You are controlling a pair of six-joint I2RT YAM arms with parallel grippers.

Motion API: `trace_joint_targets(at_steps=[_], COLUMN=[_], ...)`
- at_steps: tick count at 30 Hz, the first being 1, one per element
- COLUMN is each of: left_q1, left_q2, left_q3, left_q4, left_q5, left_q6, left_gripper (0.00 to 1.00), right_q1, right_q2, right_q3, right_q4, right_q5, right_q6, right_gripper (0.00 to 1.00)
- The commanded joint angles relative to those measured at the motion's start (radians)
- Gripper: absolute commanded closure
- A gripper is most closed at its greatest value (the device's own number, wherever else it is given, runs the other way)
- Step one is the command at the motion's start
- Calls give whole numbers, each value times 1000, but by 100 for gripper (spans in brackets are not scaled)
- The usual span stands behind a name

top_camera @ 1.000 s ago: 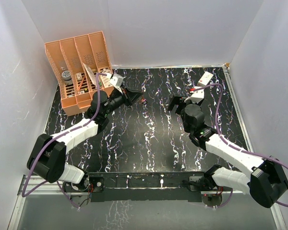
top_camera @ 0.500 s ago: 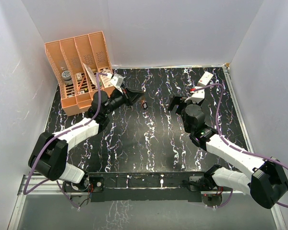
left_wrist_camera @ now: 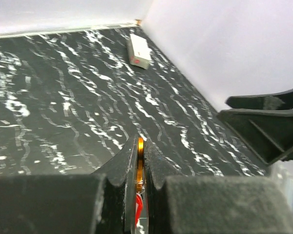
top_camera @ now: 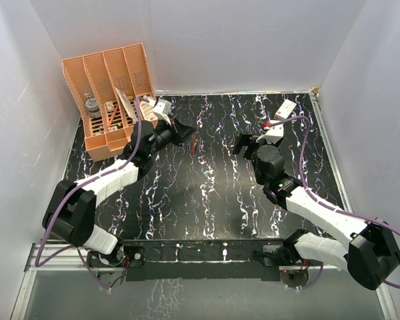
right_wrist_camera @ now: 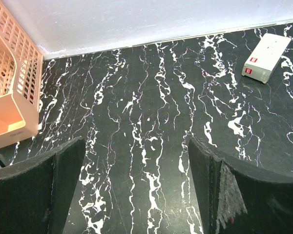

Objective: Put the keys on the keyring

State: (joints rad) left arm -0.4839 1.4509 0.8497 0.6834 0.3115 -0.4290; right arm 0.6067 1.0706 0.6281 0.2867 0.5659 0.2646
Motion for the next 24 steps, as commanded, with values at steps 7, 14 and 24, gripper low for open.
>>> trace_joint_targets(at_steps=[7, 14, 24], left_q1=[48, 48, 10], left_q2=[120, 105, 182], left_q3=[76, 65, 60], left_q4=[-53, -36, 7], left_q5=[82, 99, 160], left_q6=[-133, -143, -191], left_gripper=[100, 100, 100], right_q1=[-1, -2, -2], right_q2=[-31, -15, -10], right_q3=[12, 13, 14], right_q4=[16, 21, 24], right_q5=[7, -1, -1], right_q6=[1, 3, 8], right_gripper=[15, 15, 15])
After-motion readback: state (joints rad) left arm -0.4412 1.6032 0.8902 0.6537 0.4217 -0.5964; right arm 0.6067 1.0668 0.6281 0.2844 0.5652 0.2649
